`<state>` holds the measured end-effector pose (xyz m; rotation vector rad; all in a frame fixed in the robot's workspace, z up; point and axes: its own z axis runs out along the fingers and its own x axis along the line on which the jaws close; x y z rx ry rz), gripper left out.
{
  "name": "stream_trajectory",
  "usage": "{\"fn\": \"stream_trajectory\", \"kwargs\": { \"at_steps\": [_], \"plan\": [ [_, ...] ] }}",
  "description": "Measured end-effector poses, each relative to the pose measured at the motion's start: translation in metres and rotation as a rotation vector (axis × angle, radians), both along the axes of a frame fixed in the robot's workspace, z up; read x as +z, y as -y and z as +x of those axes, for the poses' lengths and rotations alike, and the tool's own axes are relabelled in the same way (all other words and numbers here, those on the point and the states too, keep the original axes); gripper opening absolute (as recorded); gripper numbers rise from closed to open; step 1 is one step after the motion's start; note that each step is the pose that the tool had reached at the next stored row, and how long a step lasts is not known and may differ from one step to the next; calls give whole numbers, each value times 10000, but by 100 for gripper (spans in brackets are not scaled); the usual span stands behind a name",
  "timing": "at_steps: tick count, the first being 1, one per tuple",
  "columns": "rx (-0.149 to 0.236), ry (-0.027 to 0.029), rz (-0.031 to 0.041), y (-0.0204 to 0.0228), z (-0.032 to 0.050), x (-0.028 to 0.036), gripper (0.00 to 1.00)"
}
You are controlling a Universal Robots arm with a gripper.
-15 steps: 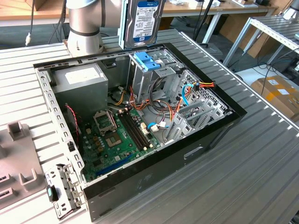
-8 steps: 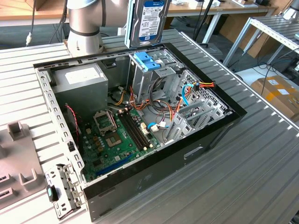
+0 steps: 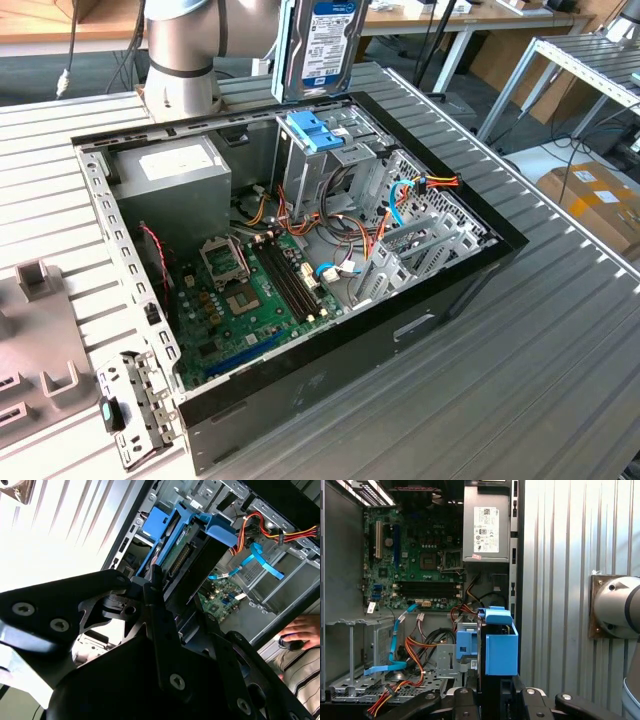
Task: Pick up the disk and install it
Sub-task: 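Pick up the disk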
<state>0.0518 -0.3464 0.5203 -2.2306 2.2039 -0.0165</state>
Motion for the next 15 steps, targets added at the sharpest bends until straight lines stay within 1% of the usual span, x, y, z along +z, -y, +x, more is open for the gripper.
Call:
{"fn": "stream_trajectory", "kwargs": {
  "at_steps": [5, 7, 10, 12, 14, 15],
  "plan": [
    [1, 0, 0, 0, 3, 0, 35],
    [2, -1, -3, 11, 3, 1, 35],
    [1, 0, 0, 51, 3, 0, 35],
    [1, 0, -1, 90, 3, 0, 35],
    [1, 0, -2, 139, 3, 1, 35],
    [1, 0, -1, 181, 3, 0, 35]
  ]
}}
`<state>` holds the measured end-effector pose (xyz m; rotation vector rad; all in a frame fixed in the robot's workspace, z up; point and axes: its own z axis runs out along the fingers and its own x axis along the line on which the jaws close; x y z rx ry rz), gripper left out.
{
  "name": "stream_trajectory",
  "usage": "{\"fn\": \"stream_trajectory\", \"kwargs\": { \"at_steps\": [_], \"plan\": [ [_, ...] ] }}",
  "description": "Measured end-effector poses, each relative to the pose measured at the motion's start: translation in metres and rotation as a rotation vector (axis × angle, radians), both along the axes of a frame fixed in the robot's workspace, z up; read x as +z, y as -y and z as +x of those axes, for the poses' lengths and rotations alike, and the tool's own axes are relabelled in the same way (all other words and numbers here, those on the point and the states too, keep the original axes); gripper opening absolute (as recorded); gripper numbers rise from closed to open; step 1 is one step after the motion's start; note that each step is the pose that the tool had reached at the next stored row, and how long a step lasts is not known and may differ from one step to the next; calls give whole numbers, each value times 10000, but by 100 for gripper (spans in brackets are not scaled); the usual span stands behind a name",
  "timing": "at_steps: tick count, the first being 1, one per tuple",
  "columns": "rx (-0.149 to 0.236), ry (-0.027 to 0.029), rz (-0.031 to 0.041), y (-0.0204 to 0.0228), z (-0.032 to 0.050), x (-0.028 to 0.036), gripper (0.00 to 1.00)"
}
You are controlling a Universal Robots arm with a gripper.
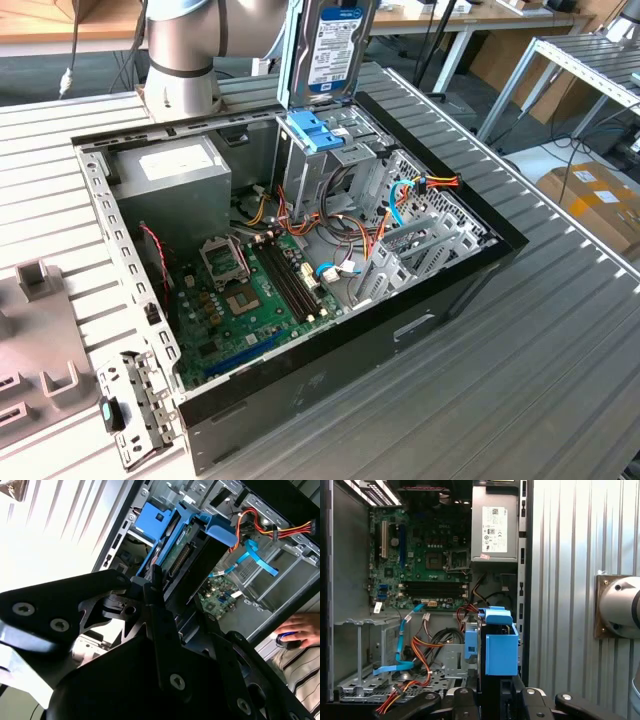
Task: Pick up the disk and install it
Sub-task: 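Pick up the disk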
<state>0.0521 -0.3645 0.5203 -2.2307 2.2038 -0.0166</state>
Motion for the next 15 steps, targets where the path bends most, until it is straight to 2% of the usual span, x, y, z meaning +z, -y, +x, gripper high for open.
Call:
{"fn": "stream_trajectory", "kwargs": {
  "at_steps": [2, 3, 7, 15],
  "plan": [
    [0, 0, 0, 66, 0, 0, 35],
    [0, 0, 0, 76, 2, -1, 35],
    [1, 0, -4, 85, 42, -4, 35],
    [0, 0, -4, 85, 51, -4, 35]
  ]
}}
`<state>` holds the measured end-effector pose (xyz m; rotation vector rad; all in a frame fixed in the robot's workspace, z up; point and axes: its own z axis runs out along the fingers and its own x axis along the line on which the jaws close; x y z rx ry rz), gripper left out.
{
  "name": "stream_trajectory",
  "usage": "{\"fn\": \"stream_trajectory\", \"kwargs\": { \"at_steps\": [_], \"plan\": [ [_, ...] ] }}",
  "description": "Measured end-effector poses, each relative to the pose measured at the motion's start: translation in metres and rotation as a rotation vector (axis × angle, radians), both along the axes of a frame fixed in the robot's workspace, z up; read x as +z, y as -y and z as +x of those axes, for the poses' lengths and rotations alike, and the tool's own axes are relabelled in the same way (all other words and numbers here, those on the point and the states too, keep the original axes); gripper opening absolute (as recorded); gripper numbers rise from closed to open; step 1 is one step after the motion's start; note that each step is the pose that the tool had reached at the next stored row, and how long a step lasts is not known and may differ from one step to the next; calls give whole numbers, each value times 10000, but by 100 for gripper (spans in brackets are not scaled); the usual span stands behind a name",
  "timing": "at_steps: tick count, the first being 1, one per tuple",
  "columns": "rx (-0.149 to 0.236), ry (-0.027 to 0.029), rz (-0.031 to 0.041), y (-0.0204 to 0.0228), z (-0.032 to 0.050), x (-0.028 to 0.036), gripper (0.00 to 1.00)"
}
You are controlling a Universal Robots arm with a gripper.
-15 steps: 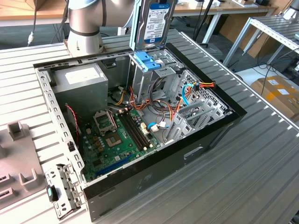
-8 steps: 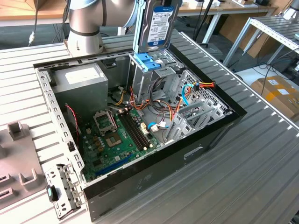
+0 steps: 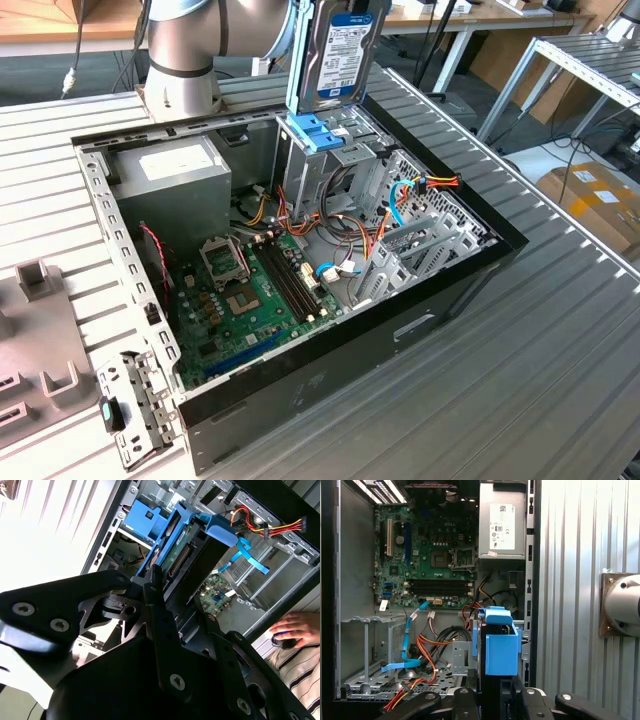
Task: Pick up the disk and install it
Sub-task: 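Pick up the disk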
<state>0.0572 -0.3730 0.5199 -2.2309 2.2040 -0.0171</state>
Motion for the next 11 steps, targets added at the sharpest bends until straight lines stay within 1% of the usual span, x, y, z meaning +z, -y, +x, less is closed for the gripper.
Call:
{"fn": "stream_trajectory", "kwargs": {
  "at_steps": [9, 11],
  "plan": [
    [0, 0, 1, 4, 0, 0, 35],
    [0, -1, -1, 16, 0, 1, 35]
  ]
}}
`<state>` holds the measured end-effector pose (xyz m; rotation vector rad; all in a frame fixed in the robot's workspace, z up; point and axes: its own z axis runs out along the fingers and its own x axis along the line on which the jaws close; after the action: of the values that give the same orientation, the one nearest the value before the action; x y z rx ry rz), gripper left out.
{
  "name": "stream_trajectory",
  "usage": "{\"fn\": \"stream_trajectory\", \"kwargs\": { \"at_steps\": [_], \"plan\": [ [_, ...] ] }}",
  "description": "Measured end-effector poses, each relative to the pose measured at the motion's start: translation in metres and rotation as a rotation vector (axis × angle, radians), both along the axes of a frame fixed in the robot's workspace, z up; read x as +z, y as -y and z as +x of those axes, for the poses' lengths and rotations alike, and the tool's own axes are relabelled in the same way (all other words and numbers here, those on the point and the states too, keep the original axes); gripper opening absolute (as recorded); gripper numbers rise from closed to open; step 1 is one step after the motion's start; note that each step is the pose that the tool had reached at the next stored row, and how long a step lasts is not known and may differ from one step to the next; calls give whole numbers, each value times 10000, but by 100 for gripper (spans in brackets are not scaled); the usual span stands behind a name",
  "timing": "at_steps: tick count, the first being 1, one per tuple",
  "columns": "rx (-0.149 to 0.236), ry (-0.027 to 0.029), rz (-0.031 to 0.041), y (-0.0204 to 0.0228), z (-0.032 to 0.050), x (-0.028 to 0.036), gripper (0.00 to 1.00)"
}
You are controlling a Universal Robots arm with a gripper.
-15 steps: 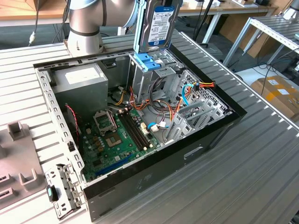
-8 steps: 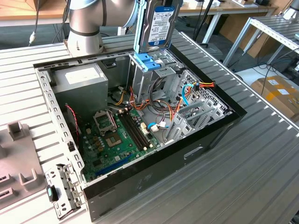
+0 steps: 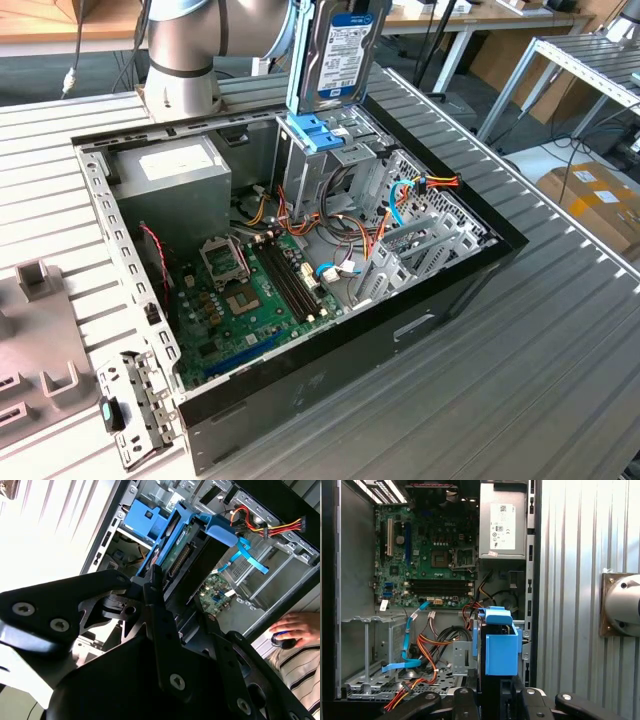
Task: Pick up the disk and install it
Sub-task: 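Pick up the disk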
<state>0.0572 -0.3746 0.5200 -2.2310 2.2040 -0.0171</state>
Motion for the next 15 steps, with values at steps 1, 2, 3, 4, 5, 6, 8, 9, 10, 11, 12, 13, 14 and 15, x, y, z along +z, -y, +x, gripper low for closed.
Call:
{"fn": "stream_trajectory", "kwargs": {
  "at_steps": [1, 2, 3, 4, 5, 6, 8, 9, 10, 11, 12, 13, 14, 15],
  "plan": [
    [0, 1, 1, 9, 0, -1, 35],
    [0, 1, 1, 23, 0, -1, 35],
    [0, 0, 1, 37, 0, -1, 35],
    [0, 1, 1, 49, 0, -1, 35],
    [-1, 1, 1, 64, 0, -1, 35],
    [-1, 1, 1, 75, 0, -1, 35],
    [-1, 1, 1, 104, 0, -1, 35],
    [-1, 1, 2, 130, 0, -1, 35],
    [-2, 1, 3, 141, -1, -1, 35],
    [-2, 1, 2, 142, -1, -1, 35],
    [0, 1, 1, 142, 0, -1, 35],
    [-1, 1, 1, 142, 1, 0, 35],
    [1, 1, 1, 142, 7, -1, 35],
    [-1, 1, 1, 142, 13, -1, 35]
  ]
}}
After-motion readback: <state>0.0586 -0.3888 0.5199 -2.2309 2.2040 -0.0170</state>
